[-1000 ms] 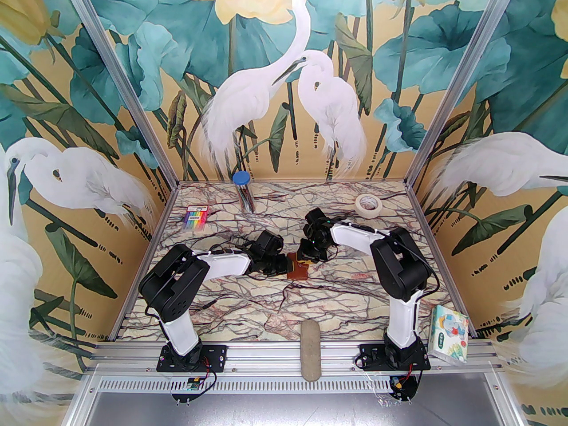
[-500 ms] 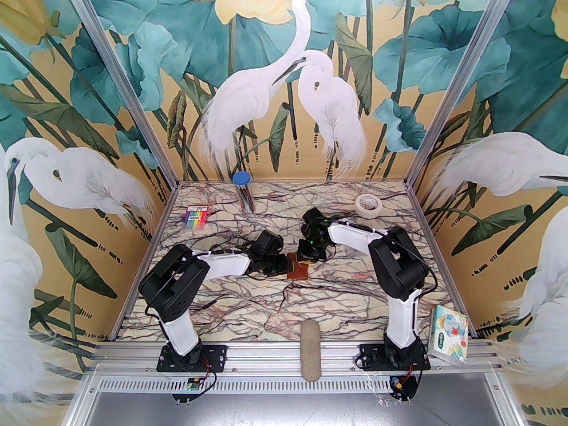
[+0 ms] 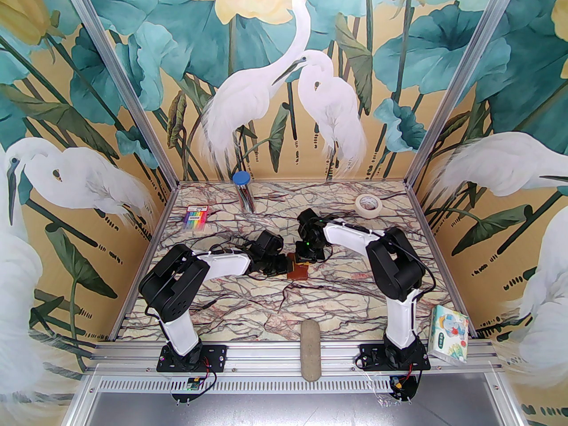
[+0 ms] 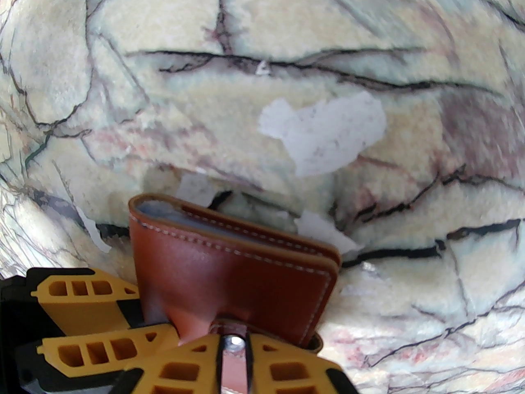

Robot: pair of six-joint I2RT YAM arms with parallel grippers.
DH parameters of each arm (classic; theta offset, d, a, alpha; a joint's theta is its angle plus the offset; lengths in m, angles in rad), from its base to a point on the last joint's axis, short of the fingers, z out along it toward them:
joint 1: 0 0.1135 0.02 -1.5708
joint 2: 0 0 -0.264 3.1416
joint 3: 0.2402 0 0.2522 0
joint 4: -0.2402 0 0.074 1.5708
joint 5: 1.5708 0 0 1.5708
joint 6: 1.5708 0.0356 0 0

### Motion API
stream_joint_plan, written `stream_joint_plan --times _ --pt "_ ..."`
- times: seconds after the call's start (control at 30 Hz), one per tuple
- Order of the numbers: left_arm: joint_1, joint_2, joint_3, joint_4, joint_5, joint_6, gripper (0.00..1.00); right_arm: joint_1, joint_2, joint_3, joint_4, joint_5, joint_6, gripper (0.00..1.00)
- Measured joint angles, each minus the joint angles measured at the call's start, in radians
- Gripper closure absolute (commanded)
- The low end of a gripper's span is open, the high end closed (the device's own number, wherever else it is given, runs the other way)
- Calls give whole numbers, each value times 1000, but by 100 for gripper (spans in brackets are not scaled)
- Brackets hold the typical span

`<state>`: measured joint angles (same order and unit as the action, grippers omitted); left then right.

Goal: Put the credit cards into the card holder

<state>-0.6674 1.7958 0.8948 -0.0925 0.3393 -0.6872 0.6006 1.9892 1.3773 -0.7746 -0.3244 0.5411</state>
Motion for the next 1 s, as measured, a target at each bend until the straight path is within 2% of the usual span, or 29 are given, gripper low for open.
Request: stream_joint_plan --times 0.57,1.0 --pt "1 5 5 -1 4 0 73 10 23 42 -51 33 -4 80" --pt "1 5 5 -1 5 0 74 16 54 89 -95 46 -5 86"
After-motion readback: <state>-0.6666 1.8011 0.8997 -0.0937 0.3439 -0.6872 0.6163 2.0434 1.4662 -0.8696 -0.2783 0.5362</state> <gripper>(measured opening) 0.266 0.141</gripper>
